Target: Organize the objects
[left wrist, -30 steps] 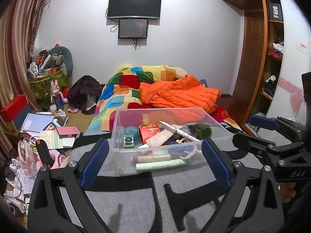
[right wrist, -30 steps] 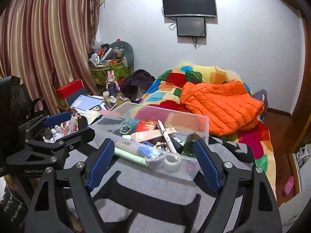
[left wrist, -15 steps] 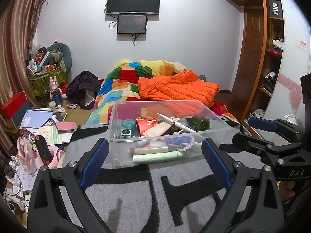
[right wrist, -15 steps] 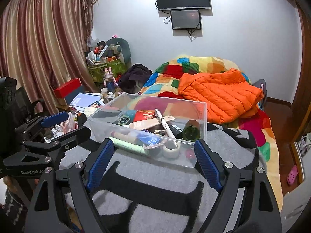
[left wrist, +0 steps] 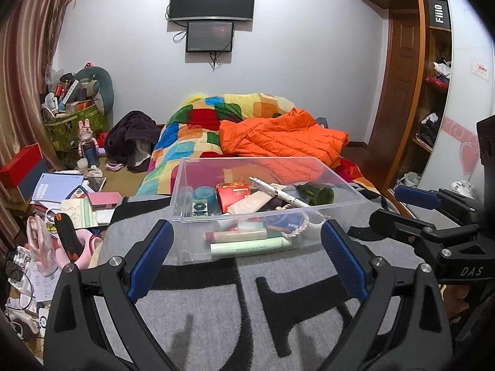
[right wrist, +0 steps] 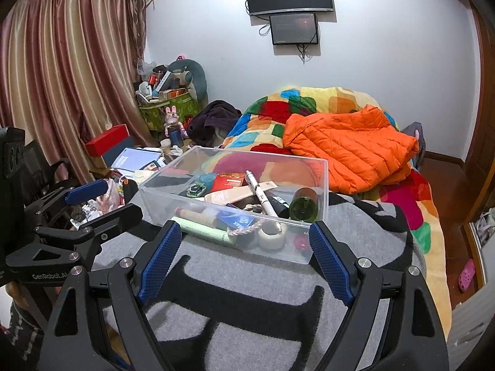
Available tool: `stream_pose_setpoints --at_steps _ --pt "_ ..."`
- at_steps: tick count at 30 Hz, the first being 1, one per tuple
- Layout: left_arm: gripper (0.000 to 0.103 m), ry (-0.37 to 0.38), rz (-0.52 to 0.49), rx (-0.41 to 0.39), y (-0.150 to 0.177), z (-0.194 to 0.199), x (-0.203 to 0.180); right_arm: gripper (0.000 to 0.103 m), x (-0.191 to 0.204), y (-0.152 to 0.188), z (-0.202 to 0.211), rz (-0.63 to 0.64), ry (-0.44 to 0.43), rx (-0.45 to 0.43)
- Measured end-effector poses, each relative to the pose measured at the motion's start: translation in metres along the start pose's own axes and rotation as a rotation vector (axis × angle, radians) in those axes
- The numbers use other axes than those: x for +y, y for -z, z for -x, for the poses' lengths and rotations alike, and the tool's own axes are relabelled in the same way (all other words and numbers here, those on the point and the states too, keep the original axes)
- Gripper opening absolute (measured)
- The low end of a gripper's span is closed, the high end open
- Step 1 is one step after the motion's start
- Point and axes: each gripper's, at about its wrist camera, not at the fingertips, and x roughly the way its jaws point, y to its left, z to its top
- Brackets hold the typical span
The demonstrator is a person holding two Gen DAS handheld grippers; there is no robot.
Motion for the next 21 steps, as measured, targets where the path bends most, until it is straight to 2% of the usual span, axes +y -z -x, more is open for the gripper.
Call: stream_pose_setpoints --at_steps 17,21 --pt "0.097 0.011 0.003 0.006 0.0004 -0.0002 -0.0006 0.083 0.0015 0.0019 0.0012 0.008 -0.002 0.003" --pt "0.101 0.018 0.011 0.011 0.0009 -0.0004 -0.0009 0.083 0.0018 0.0019 0.0012 0.005 -0.003 0.004"
